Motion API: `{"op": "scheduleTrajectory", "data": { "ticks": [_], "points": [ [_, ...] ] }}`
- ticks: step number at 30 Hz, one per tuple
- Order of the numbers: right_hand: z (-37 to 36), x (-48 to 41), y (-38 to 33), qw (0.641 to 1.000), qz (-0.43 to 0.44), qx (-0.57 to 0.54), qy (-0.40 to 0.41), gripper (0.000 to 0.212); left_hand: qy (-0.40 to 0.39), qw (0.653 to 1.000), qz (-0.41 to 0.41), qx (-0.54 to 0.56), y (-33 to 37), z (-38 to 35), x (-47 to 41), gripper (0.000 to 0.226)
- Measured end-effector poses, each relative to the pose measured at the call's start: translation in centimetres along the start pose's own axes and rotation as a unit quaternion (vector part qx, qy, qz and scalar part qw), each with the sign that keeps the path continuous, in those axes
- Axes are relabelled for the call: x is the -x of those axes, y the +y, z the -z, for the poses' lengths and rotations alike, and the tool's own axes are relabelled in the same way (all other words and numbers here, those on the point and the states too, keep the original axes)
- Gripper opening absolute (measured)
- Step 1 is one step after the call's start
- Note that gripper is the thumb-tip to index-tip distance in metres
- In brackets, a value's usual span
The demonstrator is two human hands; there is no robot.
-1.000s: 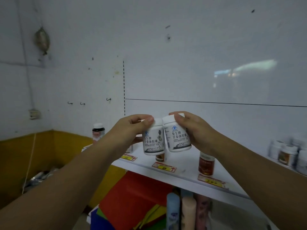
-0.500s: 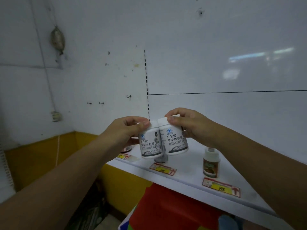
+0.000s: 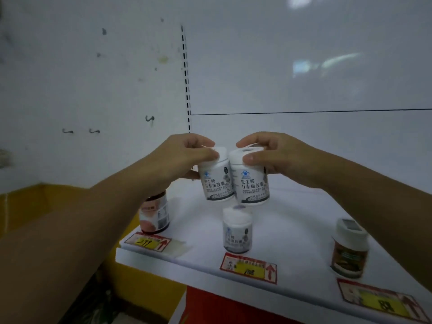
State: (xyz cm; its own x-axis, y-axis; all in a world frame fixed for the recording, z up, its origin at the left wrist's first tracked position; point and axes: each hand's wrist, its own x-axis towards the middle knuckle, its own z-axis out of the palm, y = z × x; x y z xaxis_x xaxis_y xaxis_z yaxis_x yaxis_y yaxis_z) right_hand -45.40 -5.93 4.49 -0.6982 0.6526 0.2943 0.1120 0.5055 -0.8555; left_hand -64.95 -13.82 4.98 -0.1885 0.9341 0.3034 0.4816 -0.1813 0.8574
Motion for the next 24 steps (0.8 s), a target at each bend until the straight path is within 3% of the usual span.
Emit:
{"op": "scheduleTrajectory", "data": {
  "ticks": [9, 20, 24],
  "points": [
    [2.0, 2.8, -0.7, 0.972, -0.152, 0.146, 0.099, 0.024, -0.127, 0.989, -0.067, -0.035, -0.7, -0.1, -7.8, 0.025],
    [-1.4, 2.7, 2.2, 0.903, -0.259, 0.339, -0.042, 0.037, -0.203, 0.967, -0.042, -0.145, -2.4, -2.5, -9.8, 0.028],
    [-1.3, 2.5, 2.8, 0.91, -0.249, 0.327, -0.05, 0.037, -0.218, 0.963, -0.019, -0.157, -2.6, -3.7, -9.7, 0.028]
  ]
}}
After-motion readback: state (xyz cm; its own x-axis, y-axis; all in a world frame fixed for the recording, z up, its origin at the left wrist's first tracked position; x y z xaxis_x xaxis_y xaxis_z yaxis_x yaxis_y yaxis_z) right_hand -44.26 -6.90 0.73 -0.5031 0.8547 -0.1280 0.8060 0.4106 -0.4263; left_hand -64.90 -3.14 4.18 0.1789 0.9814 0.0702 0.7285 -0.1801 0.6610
